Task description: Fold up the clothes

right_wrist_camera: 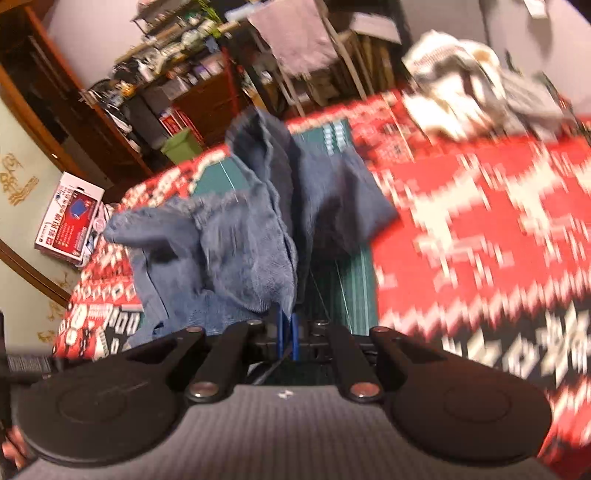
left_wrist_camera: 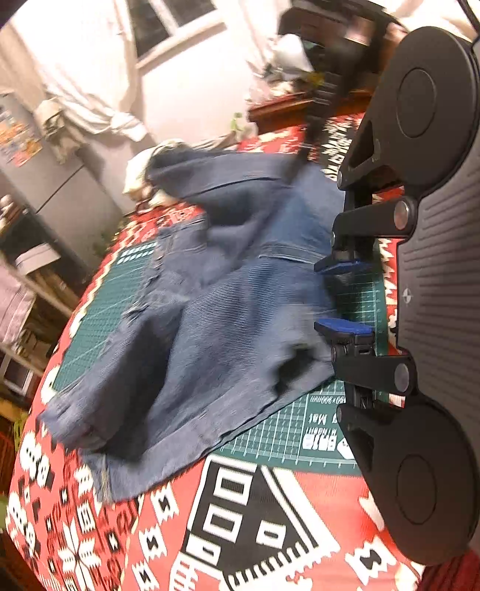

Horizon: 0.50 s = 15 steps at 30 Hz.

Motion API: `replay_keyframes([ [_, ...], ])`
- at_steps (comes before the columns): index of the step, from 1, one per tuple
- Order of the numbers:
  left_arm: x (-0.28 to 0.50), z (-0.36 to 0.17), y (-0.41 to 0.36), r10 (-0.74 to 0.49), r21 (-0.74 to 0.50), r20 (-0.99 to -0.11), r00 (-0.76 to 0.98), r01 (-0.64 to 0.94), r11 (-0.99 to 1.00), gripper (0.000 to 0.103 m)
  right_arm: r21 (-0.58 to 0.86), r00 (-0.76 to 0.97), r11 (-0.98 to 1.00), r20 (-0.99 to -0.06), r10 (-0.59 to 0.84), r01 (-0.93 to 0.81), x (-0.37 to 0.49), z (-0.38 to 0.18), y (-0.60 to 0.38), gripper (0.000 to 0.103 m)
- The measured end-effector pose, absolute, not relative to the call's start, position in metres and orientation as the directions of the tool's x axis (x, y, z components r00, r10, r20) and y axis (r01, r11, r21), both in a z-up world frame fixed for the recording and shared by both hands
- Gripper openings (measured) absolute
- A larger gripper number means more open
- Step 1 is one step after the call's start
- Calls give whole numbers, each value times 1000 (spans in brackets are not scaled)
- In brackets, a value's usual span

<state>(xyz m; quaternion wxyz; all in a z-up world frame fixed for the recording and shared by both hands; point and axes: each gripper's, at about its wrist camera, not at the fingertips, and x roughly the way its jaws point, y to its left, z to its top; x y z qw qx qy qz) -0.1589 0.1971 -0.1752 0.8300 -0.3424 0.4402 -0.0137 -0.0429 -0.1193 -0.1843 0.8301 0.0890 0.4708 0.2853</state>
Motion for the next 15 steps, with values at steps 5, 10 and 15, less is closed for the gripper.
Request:
replay_keyframes([
  [5, -159, -175, 214, -258, -558, -729, 634, -332, 761, 29, 451, 355, 831, -756, 549, -325, -55, -204, -135, 5],
  [10, -162, -169, 238, -180, -518, -736, 653, -371, 771, 29, 465, 369, 831, -746, 554, -306, -55, -200, -143, 15],
  [15, -151, -155, 254, -106, -453, -726, 679, -357, 817, 35, 441, 429, 844, -727, 536, -306, -51, -179, -161, 22],
])
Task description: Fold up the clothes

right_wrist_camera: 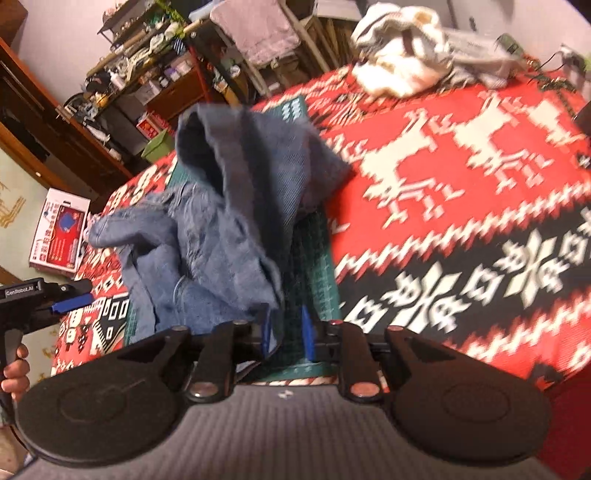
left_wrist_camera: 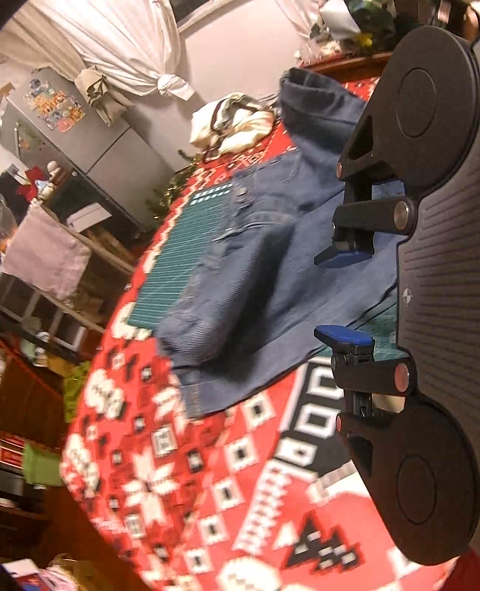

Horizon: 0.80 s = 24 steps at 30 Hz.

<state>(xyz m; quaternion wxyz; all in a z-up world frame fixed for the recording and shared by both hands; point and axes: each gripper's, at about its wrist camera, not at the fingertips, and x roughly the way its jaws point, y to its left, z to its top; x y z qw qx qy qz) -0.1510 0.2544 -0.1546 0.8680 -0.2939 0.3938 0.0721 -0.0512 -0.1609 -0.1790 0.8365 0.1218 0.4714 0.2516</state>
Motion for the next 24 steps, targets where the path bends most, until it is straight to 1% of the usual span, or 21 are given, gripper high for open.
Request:
replay_keyframes([
  [3, -139, -145, 267, -82, -430, -711, 698, -340, 836, 38, 406, 482, 855, -707, 518, -323, -36, -161, -169, 29],
  [4, -134, -142, 271, -76, -426, -705, 706, -336, 840, 39, 393, 498, 858, -699, 513, -331, -30, -155, -171, 30],
  [8, -111, -131, 291, -57, -432, -682, 729, -338, 836, 44, 326, 556, 871, -673, 487, -368, 7, -137, -167, 31],
  [11, -93, -126, 307, -76, -469, -667, 741, -338, 816, 46, 299, 560, 865, -668, 491, -403, 40, -134, -155, 33],
  [13, -79, -126, 316, -79, -471, -671, 738, -341, 814, 48, 282, 553, 858, -669, 496, -429, 64, -136, -145, 34],
  [16, -53, -134, 326, -92, -448, -708, 700, -344, 825, 50, 263, 527, 834, -672, 519, -486, 98, -146, -125, 36],
  [18, -37, -144, 329, -123, -445, -739, 663, -343, 827, 50, 249, 502, 807, -675, 541, -535, 123, -157, -111, 37],
  [22, -16, -158, 332, -168, -448, -772, 613, -337, 828, 50, 245, 448, 788, -711, 542, -564, 161, -186, -88, 37],
  [24, -9, -162, 333, -159, -426, -784, 600, -333, 841, 50, 247, 423, 787, -732, 534, -565, 177, -200, -78, 38],
])
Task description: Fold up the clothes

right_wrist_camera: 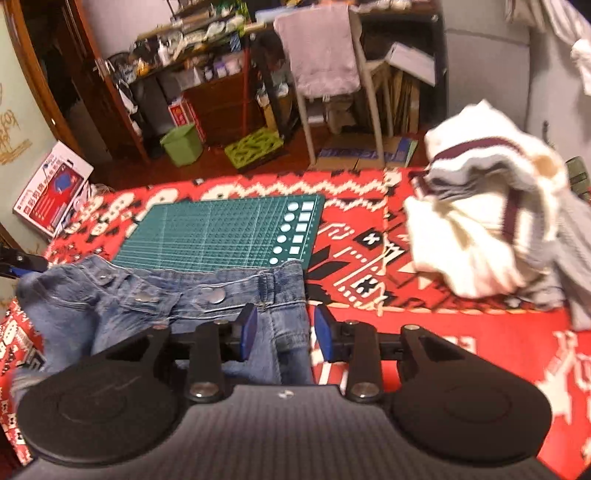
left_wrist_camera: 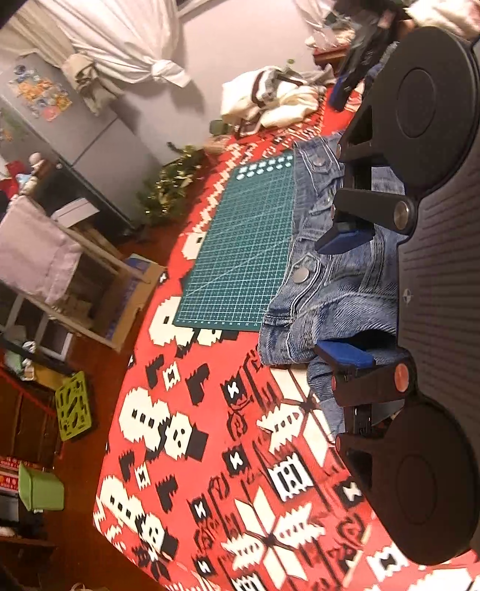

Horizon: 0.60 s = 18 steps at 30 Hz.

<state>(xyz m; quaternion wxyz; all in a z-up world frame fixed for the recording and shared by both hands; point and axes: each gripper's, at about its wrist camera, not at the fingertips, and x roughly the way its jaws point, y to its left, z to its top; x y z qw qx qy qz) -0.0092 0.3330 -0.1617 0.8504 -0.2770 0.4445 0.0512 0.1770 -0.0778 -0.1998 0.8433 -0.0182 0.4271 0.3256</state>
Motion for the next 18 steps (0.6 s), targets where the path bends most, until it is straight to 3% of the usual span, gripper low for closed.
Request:
replay_keyframes([
  [5, 2, -175, 340, -199, -448, -793, 576, -330, 831, 47, 255, 379, 771, -753, 537, -584, 191, -219, -65, 38],
  [6, 4, -179, 340, -215, -459, -794, 568, -329, 825, 44, 254, 371, 766, -757, 538, -591, 191, -222, -63, 38],
  [7, 6, -180, 340, -221, -458, -797, 562, -324, 828, 33, 253, 363, 760, -760, 539, -598, 191, -224, -61, 38],
  [8, 7, -179, 338, -214, -447, -798, 563, -315, 838, 26, 252, 355, 755, -763, 540, -605, 191, -226, -59, 34],
  [9, 7, -178, 336, -206, -433, -799, 565, -304, 849, 21, 250, 351, 750, -764, 541, -612, 190, -228, -57, 15],
  [10, 8, -176, 335, -193, -419, -798, 571, -295, 859, 12, 232, 364, 748, -760, 538, -622, 187, -226, -54, 8],
  [11, 8, -173, 333, -178, -402, -795, 580, -285, 870, 10, 191, 393, 751, -757, 523, -632, 184, -223, -50, 0],
  [18, 23, -142, 322, -115, -314, -739, 664, -188, 931, 9, 138, 493, 768, -693, 526, -625, 194, -191, -38, 1],
])
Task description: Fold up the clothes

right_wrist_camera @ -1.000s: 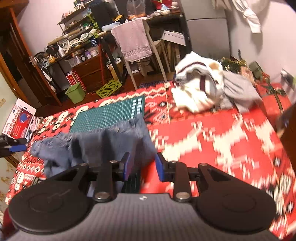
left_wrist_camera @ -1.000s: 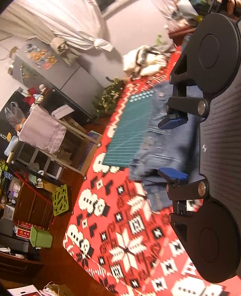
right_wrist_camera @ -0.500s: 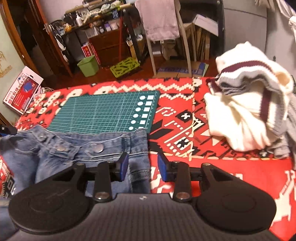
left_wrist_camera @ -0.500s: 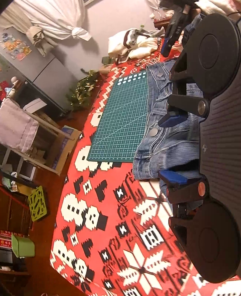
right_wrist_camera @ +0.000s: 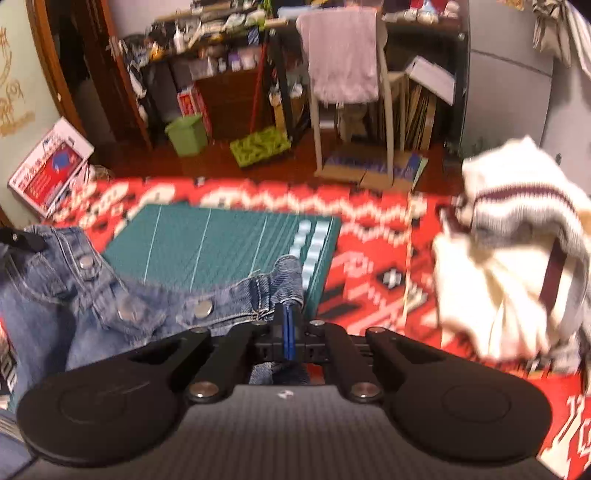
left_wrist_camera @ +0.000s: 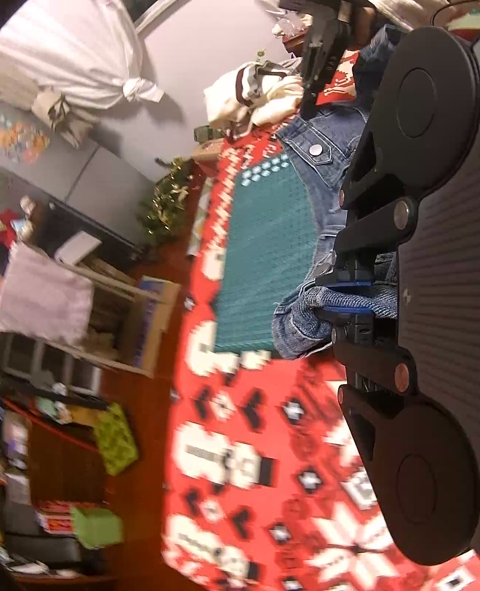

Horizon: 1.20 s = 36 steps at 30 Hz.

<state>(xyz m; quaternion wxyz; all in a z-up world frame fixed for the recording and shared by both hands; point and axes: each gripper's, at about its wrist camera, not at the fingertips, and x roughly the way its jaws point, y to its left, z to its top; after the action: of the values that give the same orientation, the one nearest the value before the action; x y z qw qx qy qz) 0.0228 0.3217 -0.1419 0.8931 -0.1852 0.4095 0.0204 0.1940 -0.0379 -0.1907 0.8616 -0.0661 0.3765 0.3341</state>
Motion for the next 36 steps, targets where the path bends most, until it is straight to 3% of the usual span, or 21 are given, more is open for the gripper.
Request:
replay_keyframes([
  [11, 92, -154, 336, -19, -227, -732, 681, -218, 949, 10, 84, 579, 838, -685, 441, -539, 254, -182, -13, 4],
  [15, 86, -153, 341, 10, -228, -722, 692, -251, 941, 21, 95, 602, 841, -656, 456, -533, 251, -169, -18, 23],
  [18, 74, -142, 347, 15, -251, -697, 717, -264, 931, 38, 90, 609, 832, -638, 470, -548, 239, -150, -24, 33],
  [20, 64, -129, 348, 28, -244, -685, 728, -265, 933, 39, 79, 624, 831, -622, 473, -551, 227, -135, -29, 45],
  [22, 52, -117, 347, 41, -229, -674, 738, -261, 938, 42, 80, 635, 829, -603, 482, -553, 212, -119, -34, 68],
  [24, 39, -104, 341, 42, -211, -666, 745, -243, 947, 45, 84, 631, 818, -593, 500, -569, 193, -105, -37, 77],
  [28, 13, -87, 314, 35, -149, -674, 738, -183, 972, 46, 86, 610, 786, -581, 539, -612, 152, -84, -40, 91],
  [31, -7, -84, 292, 16, -145, -676, 737, -155, 977, 55, 83, 592, 760, -574, 565, -645, 117, -74, -39, 101],
  [34, -26, -86, 270, 2, -157, -670, 742, -145, 977, 71, 74, 575, 737, -575, 582, -672, 82, -69, -37, 103],
  [36, -38, -90, 254, 7, -151, -667, 745, -144, 978, 72, 71, 566, 732, -585, 581, -678, 61, -71, -34, 103],
])
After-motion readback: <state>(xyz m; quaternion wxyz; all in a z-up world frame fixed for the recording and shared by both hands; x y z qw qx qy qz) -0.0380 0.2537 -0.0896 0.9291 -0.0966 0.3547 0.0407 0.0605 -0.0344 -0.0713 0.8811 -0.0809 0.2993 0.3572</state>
